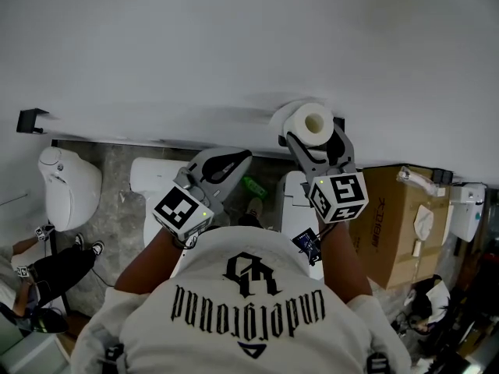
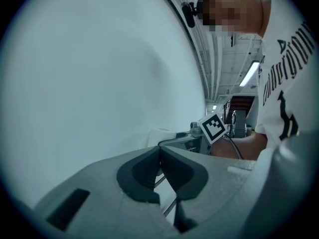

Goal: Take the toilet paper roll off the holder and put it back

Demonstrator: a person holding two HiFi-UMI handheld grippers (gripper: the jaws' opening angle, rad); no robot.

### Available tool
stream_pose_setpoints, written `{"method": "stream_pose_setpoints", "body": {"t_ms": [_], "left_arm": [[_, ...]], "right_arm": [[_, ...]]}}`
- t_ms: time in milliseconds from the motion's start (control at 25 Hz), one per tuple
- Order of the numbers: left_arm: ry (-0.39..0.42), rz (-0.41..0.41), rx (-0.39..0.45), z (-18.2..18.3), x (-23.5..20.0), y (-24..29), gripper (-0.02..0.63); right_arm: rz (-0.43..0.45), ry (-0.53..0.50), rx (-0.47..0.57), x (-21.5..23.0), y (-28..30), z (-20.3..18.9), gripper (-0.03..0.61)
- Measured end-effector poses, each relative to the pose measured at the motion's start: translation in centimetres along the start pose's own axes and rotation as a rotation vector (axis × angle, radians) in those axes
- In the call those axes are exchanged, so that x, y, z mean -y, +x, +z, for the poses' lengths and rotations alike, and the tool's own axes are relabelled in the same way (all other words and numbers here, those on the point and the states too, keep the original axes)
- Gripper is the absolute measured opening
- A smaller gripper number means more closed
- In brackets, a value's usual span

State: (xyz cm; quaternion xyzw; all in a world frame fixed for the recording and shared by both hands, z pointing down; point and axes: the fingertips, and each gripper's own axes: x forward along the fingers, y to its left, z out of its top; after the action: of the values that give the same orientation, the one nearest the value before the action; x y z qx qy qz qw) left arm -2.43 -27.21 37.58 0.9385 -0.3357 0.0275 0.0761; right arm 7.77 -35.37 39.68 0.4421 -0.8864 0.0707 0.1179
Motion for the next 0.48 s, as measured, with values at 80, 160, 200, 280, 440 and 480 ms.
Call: {"method": "stream_pose_setpoints", "body": {"t_ms": [80,160,200,280,440,480], "left_arm": [[0.008,-0.009,-0.002,0.2,0.3,-0.5,0.014],[-0.007,-0.009,-0.005,0.4,0.7,-1.2,0.014],[-0.006,-0.013,-0.001,0.4,0.9,-1.4,0.014],[-0.002,-0.029,0.008,0.7,1.4,-2.0,0.014],[0.020,-0.067,0.021,1.2,2.5,-3.5,0.014],[0.023,-0.075,0.025,1.3,2.8,-3.9,0.014]], "right_arm": [[-0.005,0.001,0.006,-0.6,-0.6,0.3,0.331],[-0.011,-0.002,0.009,-1.2,-1.2,0.6,0.331],[-0.016,-0.005,0.012,-1.5,-1.5,0.7,0.331],[-0.029,-0.009,0.020,-2.1,-2.3,1.1,0.331],[-0.062,-0.024,0.040,-3.6,-4.1,1.9,0.331],[-0.072,-0.029,0.043,-4.0,-4.5,2.1,0.331]]}}
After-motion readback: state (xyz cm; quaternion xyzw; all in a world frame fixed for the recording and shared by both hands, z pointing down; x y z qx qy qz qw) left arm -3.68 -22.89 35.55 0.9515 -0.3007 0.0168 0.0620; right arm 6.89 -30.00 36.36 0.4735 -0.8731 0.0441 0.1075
